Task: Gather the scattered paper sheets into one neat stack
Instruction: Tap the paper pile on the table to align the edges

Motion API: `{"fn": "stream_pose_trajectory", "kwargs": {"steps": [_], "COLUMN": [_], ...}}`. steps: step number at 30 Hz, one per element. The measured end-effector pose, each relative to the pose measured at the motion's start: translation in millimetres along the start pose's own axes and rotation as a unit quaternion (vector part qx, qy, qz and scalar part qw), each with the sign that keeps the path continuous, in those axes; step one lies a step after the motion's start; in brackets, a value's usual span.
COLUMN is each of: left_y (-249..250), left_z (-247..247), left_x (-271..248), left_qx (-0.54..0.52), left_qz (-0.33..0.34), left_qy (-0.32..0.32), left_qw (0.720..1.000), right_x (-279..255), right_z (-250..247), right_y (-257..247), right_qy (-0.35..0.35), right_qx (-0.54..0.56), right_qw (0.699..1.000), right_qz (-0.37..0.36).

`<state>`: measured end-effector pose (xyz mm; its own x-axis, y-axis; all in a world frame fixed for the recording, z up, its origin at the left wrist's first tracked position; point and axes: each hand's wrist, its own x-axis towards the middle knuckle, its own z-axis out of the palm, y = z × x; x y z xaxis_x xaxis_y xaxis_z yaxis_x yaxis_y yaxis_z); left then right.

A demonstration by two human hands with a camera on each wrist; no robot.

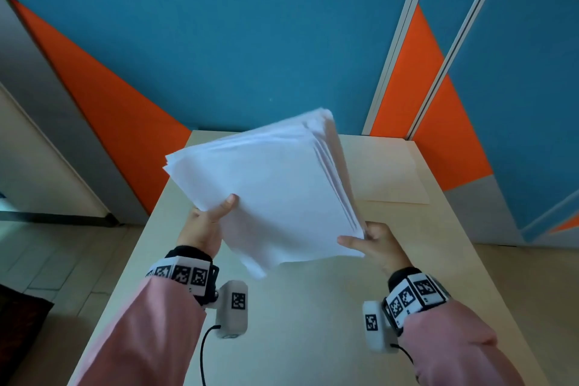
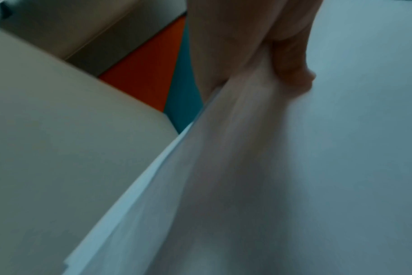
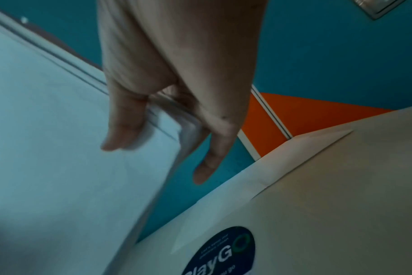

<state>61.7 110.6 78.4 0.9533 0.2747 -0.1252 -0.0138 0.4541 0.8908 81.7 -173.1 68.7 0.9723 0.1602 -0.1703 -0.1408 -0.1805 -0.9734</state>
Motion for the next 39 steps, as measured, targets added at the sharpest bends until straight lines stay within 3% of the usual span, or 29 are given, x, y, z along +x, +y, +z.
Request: {"fn": "stream_pose_trajectory", "kwargs": {"steps": [2,5,8,10,13,15,17,19,21,24,29,31,35,39], "left_y": [-3,-14,-23,-24,-11,2,10,9,6,5,18,13,-23,-28], "left_z": [-2,-1,1,-6,-33,-45,-43,-36,-25,-11,9,5,-14,-17], "left_x": [-1,-8,-15,-15,-8,-5,-7,-11,-16,-20,-21,-18,-17,-15], "left_qx": [-0.057,-0.101,-0.09,-0.067,0.015,0.104,0.167,0.188,0.18,0.155,0.174,0.193,0.268,0.279], "left_qz": [-0.031,-0.098,-0.141,-0.115,-0.015,0.006,-0.024,-0.061,-0.057,0.002,0.085,0.076,0.003,0.007], "left_qy": [0.009,0.0,-0.033,-0.005,0.065,0.01,-0.086,-0.124,-0.098,-0.034,-0.038,-0.05,-0.031,-0.016], "left_qw": [0.998,0.99,0.985,0.991,0.998,0.995,0.982,0.972,0.977,0.987,0.98,0.977,0.963,0.96], "right_x": [-2,-2,-9,-9,-4,-5,-7,-8,-7,-9,-6,-4,-1,4], "right_z": [-8,-7,5,4,-14,-25,-31,-28,-21,-9,-9,-9,1,1], "right_y": [1,2,-8,-17,-24,-31,-32,-31,-25,-30,-46,-36,23,32], "right_qy": [0.022,0.004,-0.002,0.05,0.066,0.035,-0.011,-0.029,0.003,0.064,0.12,0.117,0.075,0.1], "right_qx": [0.092,0.271,0.191,0.14,0.139,0.139,0.112,0.094,0.067,0.04,0.064,0.068,0.022,0.037], "right_qw": [0.995,0.962,0.981,0.989,0.987,0.988,0.992,0.995,0.998,0.996,0.981,0.985,0.995,0.991], "right_qz": [0.027,0.038,0.041,0.005,-0.042,-0.061,-0.061,-0.031,-0.011,-0.039,-0.136,-0.111,0.062,0.075]}}
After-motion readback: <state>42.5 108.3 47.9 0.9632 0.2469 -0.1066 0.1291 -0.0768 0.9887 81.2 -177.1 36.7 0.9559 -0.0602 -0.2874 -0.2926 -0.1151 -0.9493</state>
